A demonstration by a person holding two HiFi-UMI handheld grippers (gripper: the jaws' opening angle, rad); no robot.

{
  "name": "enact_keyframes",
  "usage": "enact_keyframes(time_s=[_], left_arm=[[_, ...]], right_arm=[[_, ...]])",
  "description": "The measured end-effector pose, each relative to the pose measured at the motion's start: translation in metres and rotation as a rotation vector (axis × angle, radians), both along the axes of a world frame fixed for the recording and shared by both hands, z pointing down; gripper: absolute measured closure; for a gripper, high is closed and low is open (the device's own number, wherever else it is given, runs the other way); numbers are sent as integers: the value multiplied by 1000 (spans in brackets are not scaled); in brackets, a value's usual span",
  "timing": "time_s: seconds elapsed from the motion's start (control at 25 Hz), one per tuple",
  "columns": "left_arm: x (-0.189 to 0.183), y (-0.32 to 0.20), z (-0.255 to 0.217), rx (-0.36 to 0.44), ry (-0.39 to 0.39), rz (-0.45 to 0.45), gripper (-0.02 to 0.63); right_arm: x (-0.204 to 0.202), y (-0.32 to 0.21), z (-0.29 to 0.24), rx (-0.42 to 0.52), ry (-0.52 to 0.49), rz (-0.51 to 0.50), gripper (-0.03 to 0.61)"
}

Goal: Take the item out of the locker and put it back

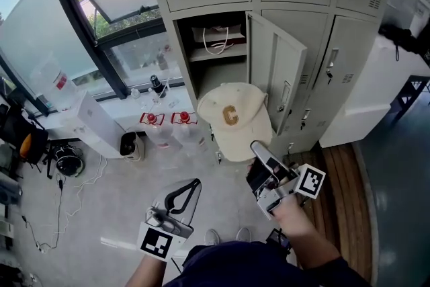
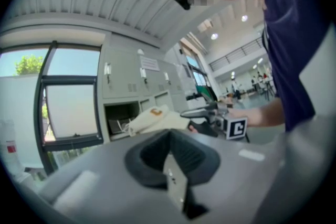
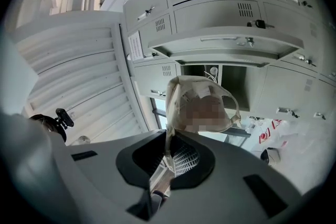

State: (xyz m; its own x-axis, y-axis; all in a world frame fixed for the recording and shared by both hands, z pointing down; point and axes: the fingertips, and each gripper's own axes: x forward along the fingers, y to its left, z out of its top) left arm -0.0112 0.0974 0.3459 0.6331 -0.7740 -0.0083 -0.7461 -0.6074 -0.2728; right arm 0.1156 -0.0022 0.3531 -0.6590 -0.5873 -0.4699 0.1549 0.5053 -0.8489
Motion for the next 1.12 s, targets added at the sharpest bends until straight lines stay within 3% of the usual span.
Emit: enact_keyframes(time_s=[0.48, 1.12], left_arm=[[-38, 0, 15, -48, -8, 24, 611], [-11, -7, 13, -35, -17, 74, 611]], right_arm=[[-3, 26, 41, -64, -17, 57, 560], [20, 32, 50, -87, -27, 60, 559]])
